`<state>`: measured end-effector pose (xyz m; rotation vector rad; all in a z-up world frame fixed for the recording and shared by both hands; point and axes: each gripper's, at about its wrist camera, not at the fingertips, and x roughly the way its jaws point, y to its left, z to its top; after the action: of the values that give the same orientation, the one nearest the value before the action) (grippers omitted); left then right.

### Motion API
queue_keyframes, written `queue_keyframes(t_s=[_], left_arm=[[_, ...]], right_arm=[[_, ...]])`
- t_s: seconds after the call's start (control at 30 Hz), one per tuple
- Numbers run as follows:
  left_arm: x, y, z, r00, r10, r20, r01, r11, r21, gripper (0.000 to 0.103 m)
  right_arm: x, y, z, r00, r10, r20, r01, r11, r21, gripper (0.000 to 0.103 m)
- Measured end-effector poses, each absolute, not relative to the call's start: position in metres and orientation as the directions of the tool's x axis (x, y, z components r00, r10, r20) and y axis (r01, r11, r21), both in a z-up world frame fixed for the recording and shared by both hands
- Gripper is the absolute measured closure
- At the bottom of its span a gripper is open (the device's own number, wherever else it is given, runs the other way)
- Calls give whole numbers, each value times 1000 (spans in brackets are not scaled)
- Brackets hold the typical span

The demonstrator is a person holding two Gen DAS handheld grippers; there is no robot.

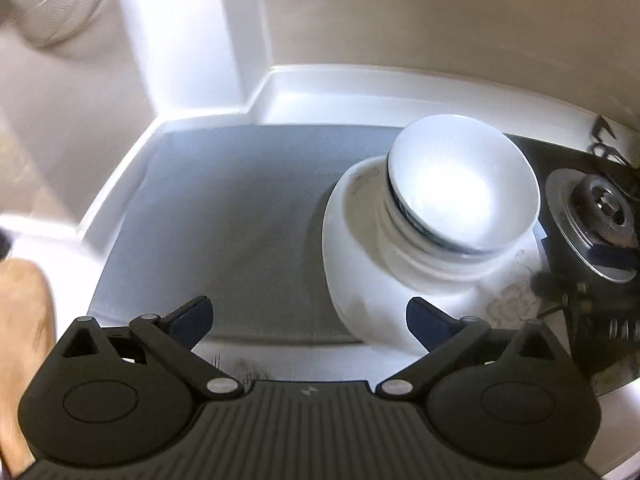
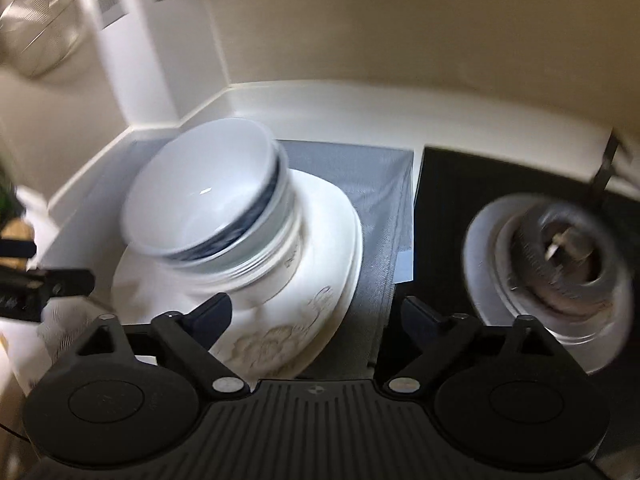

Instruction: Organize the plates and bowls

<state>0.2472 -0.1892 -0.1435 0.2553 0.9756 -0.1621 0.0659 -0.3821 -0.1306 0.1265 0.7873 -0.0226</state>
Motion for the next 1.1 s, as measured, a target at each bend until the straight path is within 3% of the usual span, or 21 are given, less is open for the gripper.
queue_keyframes(t_s=[0.13,0.27,0.47,0.8,1.1], left_arm=[[229,-183,-141,521,-25,-853,181,980,82,0],[222,-188,-140,536,-5,-844,182,977,110,0],[195,-193,-124,580,-23,-815,267,950,163,0],[175,-186,-109,567,-147,-811,392,913,108,0],[171,-184,-109,549,-175,-818,425,900,93,0]], right_arm=[[43,-370,-119,704,6,-710,84,992,91,6],[24,-369,-109,715,16,-699,94,989,119,6],[-7,-364,-99,739,-44,-672,164,980,116,6],[-40,-346,-88,729,-120,-674,267,956,118,6],[-51,-335,-87,725,-155,-671,299,949,103,6]])
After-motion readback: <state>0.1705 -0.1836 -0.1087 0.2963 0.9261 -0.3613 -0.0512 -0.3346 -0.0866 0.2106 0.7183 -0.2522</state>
